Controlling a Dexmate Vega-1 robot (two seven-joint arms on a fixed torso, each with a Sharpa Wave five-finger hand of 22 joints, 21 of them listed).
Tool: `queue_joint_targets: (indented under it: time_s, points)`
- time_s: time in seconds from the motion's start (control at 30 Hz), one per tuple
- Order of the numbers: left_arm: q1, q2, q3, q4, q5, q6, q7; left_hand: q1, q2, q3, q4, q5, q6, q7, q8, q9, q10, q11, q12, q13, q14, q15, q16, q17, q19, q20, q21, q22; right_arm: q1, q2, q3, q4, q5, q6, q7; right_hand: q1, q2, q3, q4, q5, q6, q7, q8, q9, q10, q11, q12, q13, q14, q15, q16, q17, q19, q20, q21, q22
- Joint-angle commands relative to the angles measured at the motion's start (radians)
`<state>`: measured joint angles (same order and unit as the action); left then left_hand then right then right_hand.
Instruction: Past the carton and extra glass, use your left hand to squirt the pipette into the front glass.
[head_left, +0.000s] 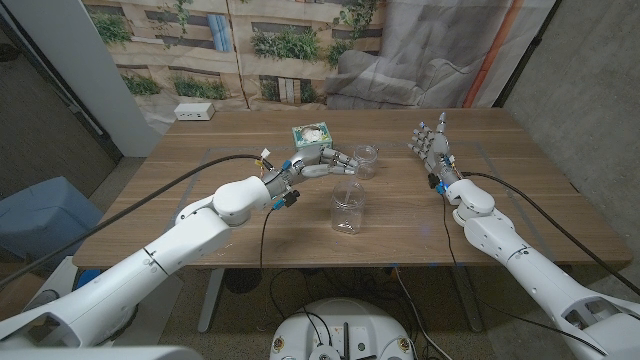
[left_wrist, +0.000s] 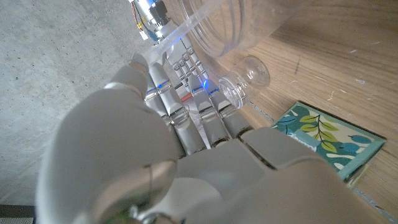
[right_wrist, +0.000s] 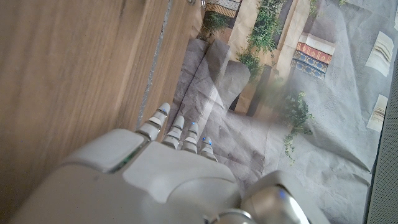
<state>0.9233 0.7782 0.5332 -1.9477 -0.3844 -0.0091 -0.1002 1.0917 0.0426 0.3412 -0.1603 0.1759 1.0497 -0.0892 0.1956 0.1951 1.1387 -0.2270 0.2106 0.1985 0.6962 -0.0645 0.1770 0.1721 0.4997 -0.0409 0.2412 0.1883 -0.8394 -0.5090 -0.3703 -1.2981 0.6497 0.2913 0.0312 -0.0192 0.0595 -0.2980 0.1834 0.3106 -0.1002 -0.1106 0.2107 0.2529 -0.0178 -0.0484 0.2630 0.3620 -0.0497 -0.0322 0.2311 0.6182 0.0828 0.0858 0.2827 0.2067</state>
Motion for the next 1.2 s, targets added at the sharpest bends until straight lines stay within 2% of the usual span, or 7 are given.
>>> queue_joint_targets:
  time_s: [0.03, 1.2]
  points:
    - [-0.004, 0.003, 0.001, 0.000, -0.005, 0.002, -0.011, -0.009, -0.003, -0.008, -0.001, 0.008, -0.007, 0.002, -0.001, 0.001, -0.008, 0.002, -0.004, 0.001, -0.007, -0.141, -0.001, -0.001, 0.000, 0.001, -0.002, 0.003, 0.001, -0.002, 0.000, 0.002, 0.002, 0.001, 0.008, 0.000, 0.058, -0.008, -0.001, 0.005, 0.001, -0.008, 0.007, 0.002, 0.000, -0.002, 0.004, 0.003, -0.009, -0.082, 0.006, 0.005, 0.006, 0.001, 0.005, 0.005]
    - [0.002, 0.018, -0.009, -0.012, -0.014, -0.004, -0.021, -0.030, -0.018, -0.033, 0.000, 0.009, -0.015, 0.004, -0.002, 0.000, -0.028, 0.003, -0.008, 0.001, -0.018, -0.139, 0.000, -0.001, -0.002, -0.002, -0.004, 0.002, -0.001, -0.001, 0.000, 0.000, 0.000, 0.000, 0.000, 0.000, 0.058, -0.008, -0.001, 0.005, 0.002, -0.008, 0.007, 0.002, -0.003, 0.000, 0.003, 0.003, -0.008, -0.083, 0.006, 0.004, 0.006, 0.001, 0.005, 0.005]
